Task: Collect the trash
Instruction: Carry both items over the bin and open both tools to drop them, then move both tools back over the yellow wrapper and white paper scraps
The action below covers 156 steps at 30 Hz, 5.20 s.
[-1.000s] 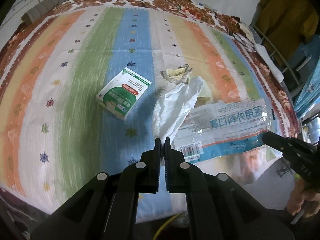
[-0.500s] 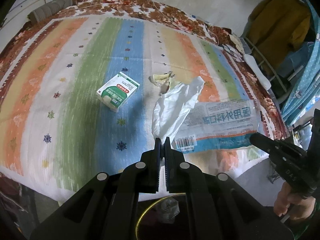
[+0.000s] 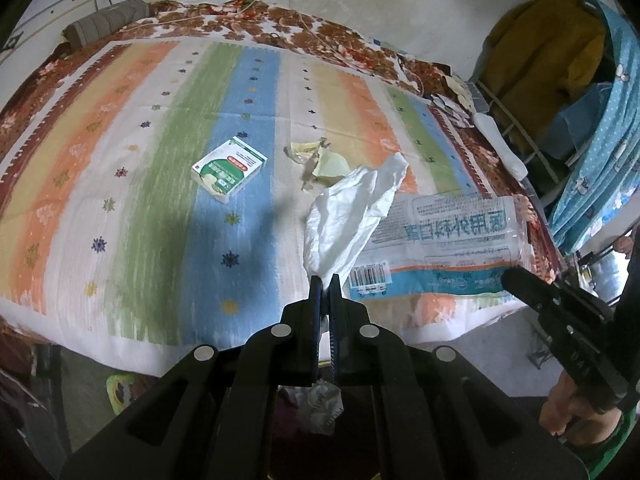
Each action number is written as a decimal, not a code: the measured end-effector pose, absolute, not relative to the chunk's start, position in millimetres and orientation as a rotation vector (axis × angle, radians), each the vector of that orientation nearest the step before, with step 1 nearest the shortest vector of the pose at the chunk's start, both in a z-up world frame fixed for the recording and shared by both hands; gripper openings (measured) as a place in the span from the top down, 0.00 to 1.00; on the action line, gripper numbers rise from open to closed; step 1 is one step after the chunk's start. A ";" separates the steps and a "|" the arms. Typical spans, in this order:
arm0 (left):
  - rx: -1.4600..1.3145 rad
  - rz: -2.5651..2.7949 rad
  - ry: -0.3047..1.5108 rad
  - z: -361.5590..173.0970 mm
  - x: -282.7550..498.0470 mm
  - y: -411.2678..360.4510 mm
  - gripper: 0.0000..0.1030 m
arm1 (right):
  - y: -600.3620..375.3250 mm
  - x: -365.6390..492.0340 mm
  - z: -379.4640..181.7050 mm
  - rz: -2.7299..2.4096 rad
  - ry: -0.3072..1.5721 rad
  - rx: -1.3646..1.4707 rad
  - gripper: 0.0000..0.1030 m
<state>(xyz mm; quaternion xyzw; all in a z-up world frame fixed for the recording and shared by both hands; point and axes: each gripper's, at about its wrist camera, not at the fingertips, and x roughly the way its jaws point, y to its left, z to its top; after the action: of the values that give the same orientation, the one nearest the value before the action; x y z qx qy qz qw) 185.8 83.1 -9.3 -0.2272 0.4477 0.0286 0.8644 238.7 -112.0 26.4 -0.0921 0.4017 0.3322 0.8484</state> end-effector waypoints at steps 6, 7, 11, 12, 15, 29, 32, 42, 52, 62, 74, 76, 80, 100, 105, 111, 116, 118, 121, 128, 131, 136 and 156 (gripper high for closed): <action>-0.477 0.049 0.929 -6.6 168.8 68.9 0.97 | -116.6 217.5 26.7 0.703 0.829 -0.193 0.97; -0.479 0.046 0.928 -7.1 166.0 68.5 0.97 | -117.9 214.3 26.1 0.703 0.829 -0.191 0.97; -0.491 0.040 0.925 -9.2 148.8 62.4 0.97 | -124.2 200.1 24.8 0.706 0.828 -0.186 0.97; -0.492 0.038 0.926 -10.2 144.6 60.6 0.97 | -125.3 195.3 24.2 0.705 0.824 -0.189 0.97; -0.496 0.039 0.928 -13.8 133.5 55.1 0.97 | -128.0 185.8 21.1 0.699 0.820 -0.201 0.97; -0.506 0.076 0.986 -43.9 93.5 28.8 0.97 | -145.9 136.6 -6.4 0.675 0.892 -0.226 0.97; -0.510 0.068 1.025 -57.7 85.1 17.8 0.97 | -145.6 127.0 -11.2 0.688 0.899 -0.238 0.97; -0.527 0.097 1.142 -98.9 71.4 -3.3 0.97 | -136.6 102.3 -48.7 0.671 1.026 -0.300 0.97; -0.563 0.152 1.273 -136.0 76.8 -2.4 0.97 | -125.6 100.3 -85.2 0.625 1.148 -0.362 0.97; -0.612 0.176 1.402 -172.7 85.5 -4.8 0.97 | -124.1 117.3 -117.7 0.578 1.288 -0.307 0.97; -0.706 0.191 1.360 -170.0 85.7 8.6 0.62 | -130.4 126.0 -122.4 0.548 1.328 -0.237 0.71; -0.711 0.195 1.341 -166.1 86.3 10.2 0.62 | -129.3 124.6 -120.6 0.556 1.319 -0.238 0.67; -0.708 0.211 1.308 -158.7 87.1 14.2 0.61 | -128.6 123.8 -115.5 0.565 1.298 -0.233 0.61; -0.480 0.289 1.050 -65.9 122.1 63.4 0.30 | -115.1 154.9 -54.8 0.610 1.043 -0.266 0.39; -0.475 0.294 1.004 -46.4 133.0 83.4 0.28 | -109.5 169.8 -38.8 0.621 0.988 -0.258 0.32; -0.398 0.327 0.941 -28.5 156.0 102.4 0.20 | -98.6 193.4 -20.1 0.623 0.912 -0.271 0.23; -0.383 0.280 0.915 -28.0 181.8 112.5 0.19 | -92.3 217.3 -17.0 0.620 0.924 -0.226 0.16; -0.361 0.273 0.910 -29.3 192.4 115.1 0.18 | -91.6 223.3 -16.9 0.619 0.930 -0.212 0.16; -0.361 0.264 0.898 -29.9 202.9 119.1 0.16 | -91.0 232.6 -16.7 0.619 0.940 -0.188 0.11; -0.409 0.177 0.855 -35.6 230.0 130.3 0.12 | -81.5 253.3 -17.7 0.610 0.916 -0.197 0.08; -0.419 0.166 0.865 -41.7 244.8 135.1 0.12 | -73.7 266.5 -22.2 0.605 0.907 -0.234 0.08; -0.371 0.147 0.873 -48.9 271.1 138.9 0.11 | -61.6 291.0 -29.6 0.590 0.877 -0.275 0.08; -0.243 0.000 0.959 -75.2 372.9 164.4 0.12 | -20.3 379.4 -81.2 0.574 0.872 -0.429 0.17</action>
<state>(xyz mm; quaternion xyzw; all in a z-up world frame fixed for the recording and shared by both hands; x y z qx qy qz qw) 372.9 164.4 -75.2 -0.1167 0.4603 0.0000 0.8801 379.4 -20.3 -81.2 -0.2031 0.4134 0.2720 0.8449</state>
